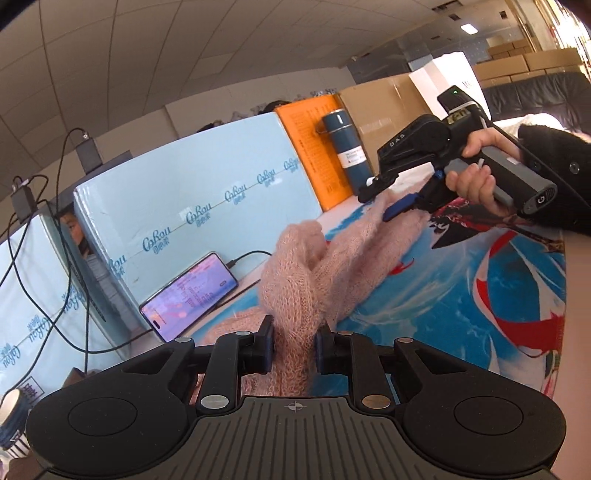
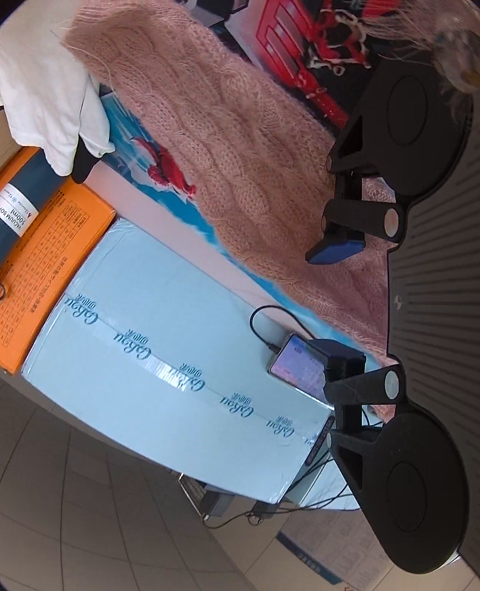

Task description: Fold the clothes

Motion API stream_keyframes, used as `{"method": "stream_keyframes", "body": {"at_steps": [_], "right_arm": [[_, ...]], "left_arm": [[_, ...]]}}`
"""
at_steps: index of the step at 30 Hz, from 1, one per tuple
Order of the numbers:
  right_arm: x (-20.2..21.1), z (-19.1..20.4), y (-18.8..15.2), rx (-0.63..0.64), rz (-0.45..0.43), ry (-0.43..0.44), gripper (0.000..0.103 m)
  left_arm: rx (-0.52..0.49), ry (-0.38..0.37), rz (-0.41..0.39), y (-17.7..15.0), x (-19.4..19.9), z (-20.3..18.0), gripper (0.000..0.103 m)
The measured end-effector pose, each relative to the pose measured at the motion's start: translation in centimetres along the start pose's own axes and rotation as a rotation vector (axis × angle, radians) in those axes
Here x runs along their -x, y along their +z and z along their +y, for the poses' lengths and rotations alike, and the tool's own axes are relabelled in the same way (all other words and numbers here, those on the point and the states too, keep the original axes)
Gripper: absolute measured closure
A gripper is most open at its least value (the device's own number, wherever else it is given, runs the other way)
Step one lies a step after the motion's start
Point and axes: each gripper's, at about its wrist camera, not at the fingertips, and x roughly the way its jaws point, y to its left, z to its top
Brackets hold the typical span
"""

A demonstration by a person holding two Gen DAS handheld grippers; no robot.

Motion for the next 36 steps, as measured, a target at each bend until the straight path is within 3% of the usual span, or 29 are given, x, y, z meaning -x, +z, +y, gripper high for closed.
{"method": "stream_keyframes", "body": {"at_steps": [2, 4, 12, 16, 19, 21, 23, 24, 25, 26, 28, 29, 32, 36], "right_arm": [[0.4, 0.3, -0.5, 0.024, -0.018, -0.034, 0.090], [1.2, 0.8, -1.2, 0.058, -0.045, -0.051, 0.095], [10.8, 3.7, -7.1, 0.201, -0.178, -0.051, 0.096], [14.0, 3.6, -10.6, 0.222, -0.164, -0.089, 0.096], [14.7, 3.1, -12.4, 0.244, -0.120, -0.137, 0.096], [15.1, 2.6, -13.2, 0.248, -0.091, -0.125, 0.095], [16.0, 2.1, -13.2, 0.249, -0.113, -0.123, 0.086], [16.4, 1.9, -13.2, 0.248, -0.127, -0.127, 0.079], [16.9, 1.5, -12.6, 0.242, -0.176, -0.166, 0.061], [17.3, 1.0, -11.9, 0.236, -0.224, -0.208, 0.055], [17.5, 0.0, -10.1, 0.242, -0.314, -0.323, 0.045], [17.4, -0.5, -9.1, 0.236, -0.344, -0.389, 0.039], [16.5, -1.5, -6.8, 0.241, -0.394, -0.551, 0.039], [14.4, -1.9, -5.1, 0.300, -0.371, -0.685, 0.038]], "left_arm": [[0.003, 0.008, -0.004, -0.2, 0.2, 0.0, 0.084], [0.010, 0.020, -0.014, -0.3, 0.5, 0.1, 0.084], [0.070, 0.044, -0.052, -1.0, 2.3, 1.6, 0.084], [0.050, 0.008, -0.039, -1.5, 2.8, 1.7, 0.084], [0.015, -0.013, 0.017, -2.1, 3.0, 1.5, 0.084], [0.004, -0.020, 0.060, -2.6, 3.2, 1.4, 0.083], [-0.004, -0.026, 0.097, -3.1, 3.5, 1.3, 0.083], [-0.008, -0.024, 0.113, -3.4, 3.7, 1.3, 0.078], [-0.009, -0.025, 0.135, -3.7, 3.9, 1.4, 0.077], [0.001, -0.032, 0.149, -3.9, 4.1, 1.6, 0.074], [0.035, -0.053, 0.141, -4.2, 4.8, 2.1, 0.061], [0.059, -0.063, 0.122, -4.3, 5.3, 2.4, 0.046], [0.133, -0.066, 0.092, -4.5, 6.4, 2.9, 0.019], [0.142, -0.020, 0.112, -4.9, 6.6, 2.5, 0.017]]}}
